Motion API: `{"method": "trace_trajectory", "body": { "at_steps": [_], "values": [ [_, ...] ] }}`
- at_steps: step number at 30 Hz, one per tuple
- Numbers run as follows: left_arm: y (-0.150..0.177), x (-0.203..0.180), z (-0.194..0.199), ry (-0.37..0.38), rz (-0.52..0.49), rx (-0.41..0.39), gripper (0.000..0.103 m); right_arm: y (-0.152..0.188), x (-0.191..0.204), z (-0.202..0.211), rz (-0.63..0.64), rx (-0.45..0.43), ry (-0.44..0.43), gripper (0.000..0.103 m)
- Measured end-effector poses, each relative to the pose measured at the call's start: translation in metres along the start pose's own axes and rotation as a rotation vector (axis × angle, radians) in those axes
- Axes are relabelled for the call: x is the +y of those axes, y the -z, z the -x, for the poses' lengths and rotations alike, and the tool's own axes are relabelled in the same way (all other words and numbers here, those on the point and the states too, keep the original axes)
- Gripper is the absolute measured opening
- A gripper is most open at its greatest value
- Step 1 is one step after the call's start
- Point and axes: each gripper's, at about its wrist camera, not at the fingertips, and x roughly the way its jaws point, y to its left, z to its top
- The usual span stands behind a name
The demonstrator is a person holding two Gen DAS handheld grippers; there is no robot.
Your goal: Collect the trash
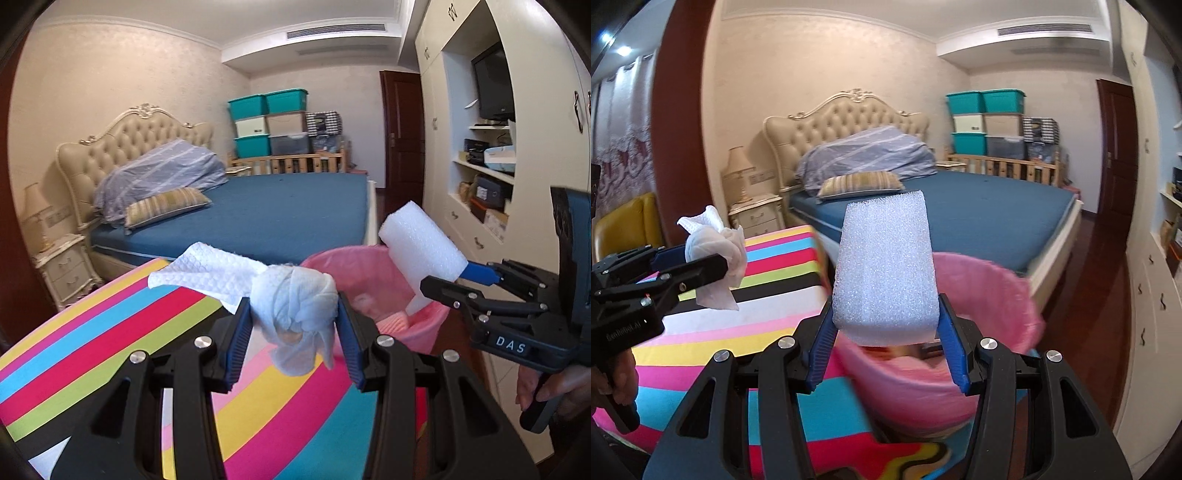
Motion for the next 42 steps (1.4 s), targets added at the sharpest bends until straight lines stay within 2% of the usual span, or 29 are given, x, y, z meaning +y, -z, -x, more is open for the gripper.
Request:
{"method": "trace_trajectory", "body": {
  "at_steps": [10,18,29,30,32,33,34,38,39,42],
  "values": [
    [-0.042,-0.041,-0.070,0.122,0.037,0.005,0.043,-0.012,-0.052,-0.014,-0.005,-0.003,0.066,0.050],
    [-0.065,-0.056,-0.109,0.163,0.039,-0.002,0.045,-0.019,-0.059,-0.039,0.025,0.018,0.078,0.050],
    [-0.071,-0.047,-0.135,0.156,0.069,0.016,0.046,-0.024,-0.066,-0.063,0.022,0.025,0.076,0.051],
    [-0.072,-0.048,-0.138,0.163,0.074,0.019,0.048,-0.025,-0.065,-0.067,0.028,0.022,0.063,0.052],
    [-0.076,-0.049,-0.144,0.183,0.081,0.022,0.062,-0.027,-0.067,-0.074,0.054,0.019,0.035,0.060],
    [-0.076,-0.050,-0.143,0.182,0.085,0.011,0.078,-0.027,-0.068,-0.077,0.074,0.012,0.040,0.073],
    [-0.077,-0.047,-0.139,0.173,0.095,-0.016,0.088,-0.026,-0.068,-0.077,0.078,0.000,0.053,0.075],
    [-0.081,-0.027,-0.123,0.140,0.105,-0.060,0.093,-0.030,-0.079,-0.066,0.031,-0.027,0.052,0.075],
    [-0.082,-0.021,-0.117,0.120,0.113,-0.074,0.099,-0.030,-0.079,-0.057,0.026,-0.037,0.061,0.075],
    [-0.085,-0.005,-0.095,0.058,0.106,-0.108,0.098,-0.033,-0.074,-0.031,0.022,-0.063,0.083,0.075]
  ]
}}
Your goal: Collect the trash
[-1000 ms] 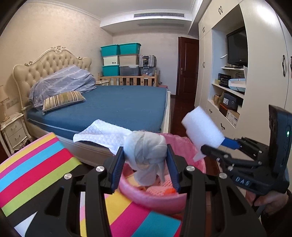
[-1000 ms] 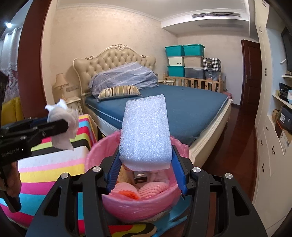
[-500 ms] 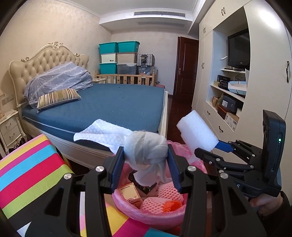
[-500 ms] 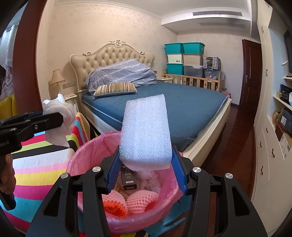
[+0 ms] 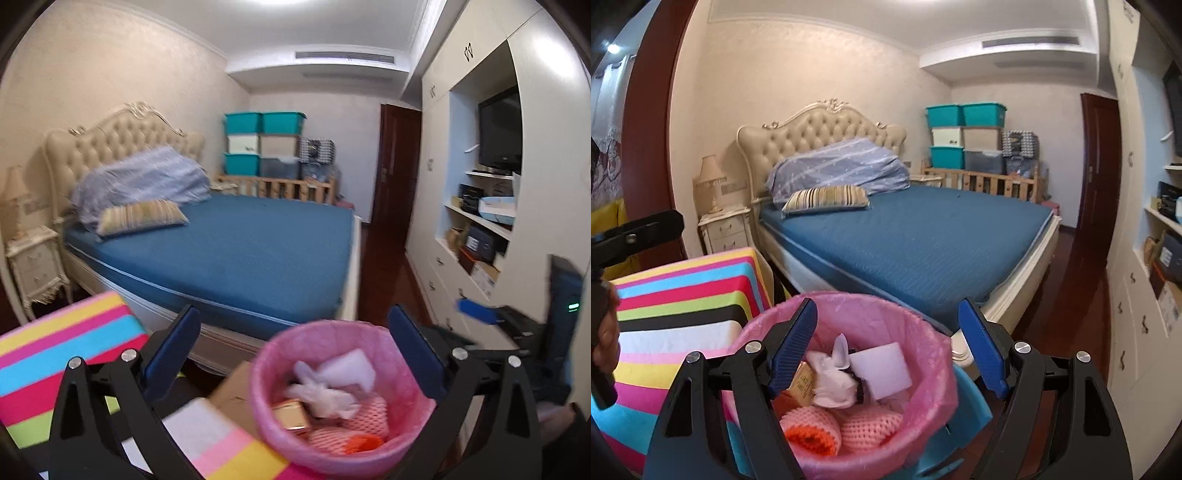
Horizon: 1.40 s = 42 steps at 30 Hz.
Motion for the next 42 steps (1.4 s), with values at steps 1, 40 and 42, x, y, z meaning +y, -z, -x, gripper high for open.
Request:
{"method": "trace_trajectory", "body": {
  "at_steps": [1,40,42],
  "values": [
    [-0.002,0.001,0.008,-0.016,-0.009,-0.005,0.098,-0.002,0.003,0.017,-0.005,-0.013,0.009,0.076],
    [0.086,-0.010,0.144,-0.069,-0.026,0.076,0.099,0.031,0.072,0.118,-0.016,0.124,0.028,0.085],
    [0.084,-0.008,0.143,-0.062,-0.019,0.080,0.098,0.032,0.072,0.118,-0.014,0.124,0.030,0.085]
  ]
}}
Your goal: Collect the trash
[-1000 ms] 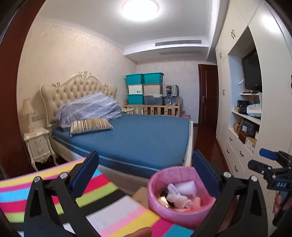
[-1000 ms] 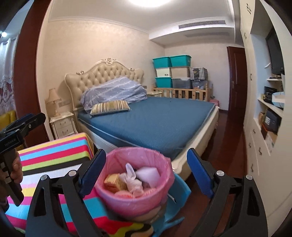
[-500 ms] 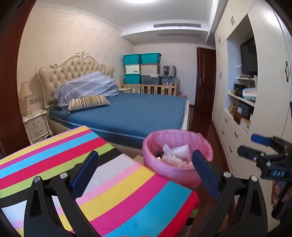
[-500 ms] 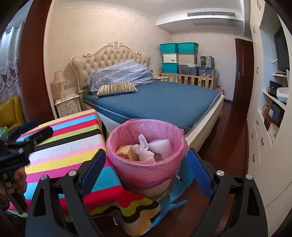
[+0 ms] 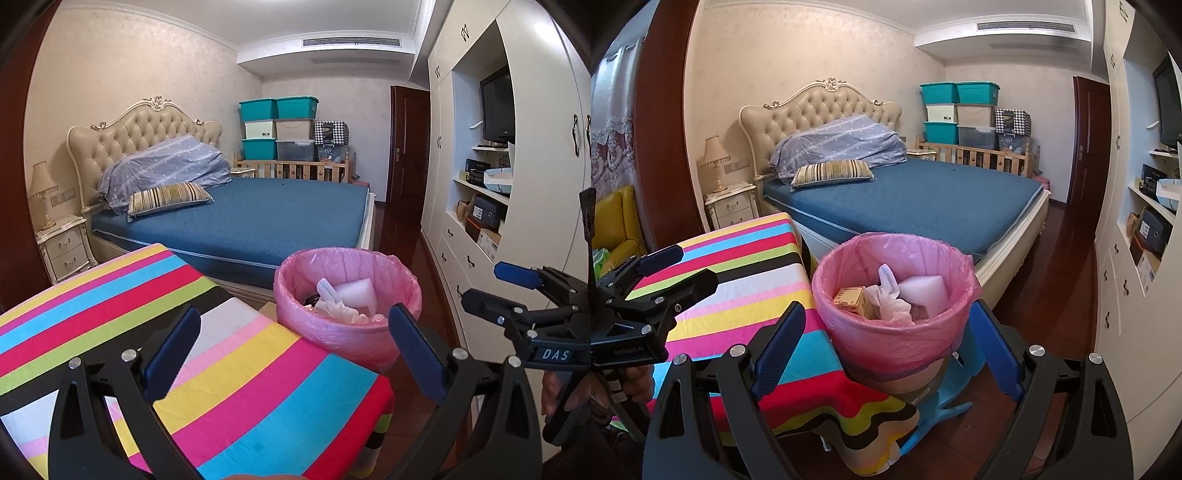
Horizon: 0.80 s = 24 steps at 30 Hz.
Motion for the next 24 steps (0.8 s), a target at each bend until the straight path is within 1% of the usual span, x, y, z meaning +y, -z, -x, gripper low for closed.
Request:
{"method": "trace_trajectory", "body": {
  "at_steps": [4,11,24],
  "values": [
    [-0.0014,0.0007,-0.0005,0.007,0.010,0.005,0.099,0.0008,0.0006,-0.0004,0.003,-0.009,0.006,0.085],
    [0.0015,-0.0026,-0.0028,0.013,-0.002,0.015,0.098,0.0014,0.0005,0.0017,-0.004,-0.018,0.009,0.085],
    [0.0047,-0.0055,-0.0008,0.013,-0.013,0.009,0.098,0.0030,0.0019,0.0046,-0.018,-0.033,0.013,0.085]
  ]
}}
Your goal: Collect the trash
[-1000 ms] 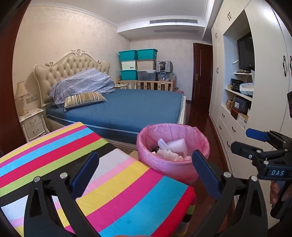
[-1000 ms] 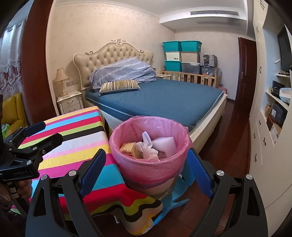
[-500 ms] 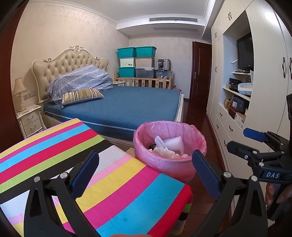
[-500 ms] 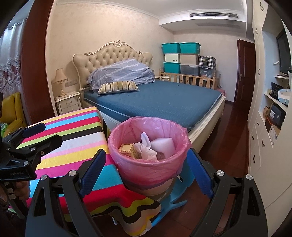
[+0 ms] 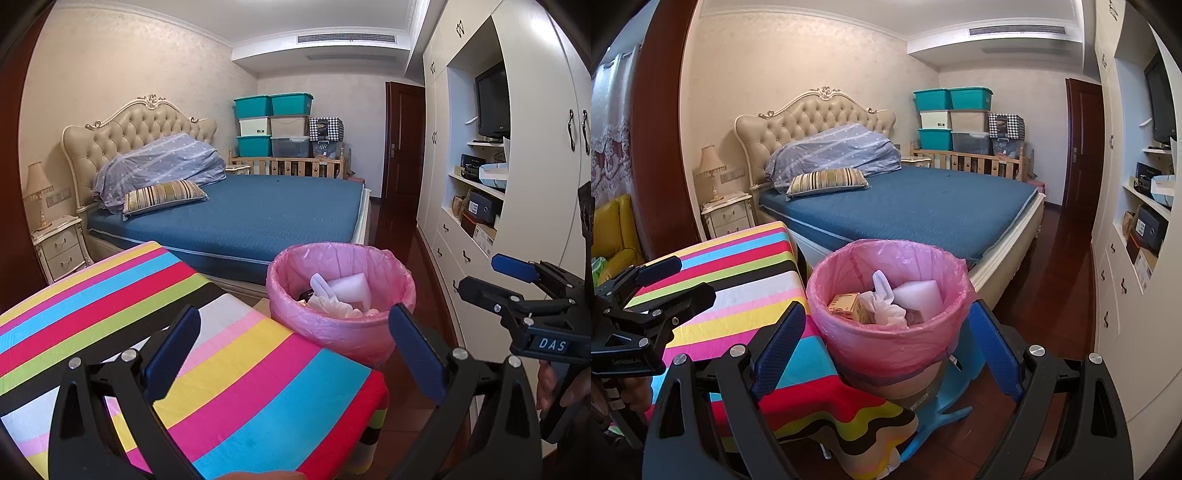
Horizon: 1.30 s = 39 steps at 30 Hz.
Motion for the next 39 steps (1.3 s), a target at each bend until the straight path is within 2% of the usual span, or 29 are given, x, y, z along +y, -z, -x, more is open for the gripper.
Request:
{"method": "trace_trajectory", "body": {
  "at_steps": [39],
  "values": [
    [0.002,-0.004,0.004,0.001,-0.017,-0.003,0.098,0.000,0.012,0.007,-0.019,-0.013,-0.010,0.085]
  ]
}}
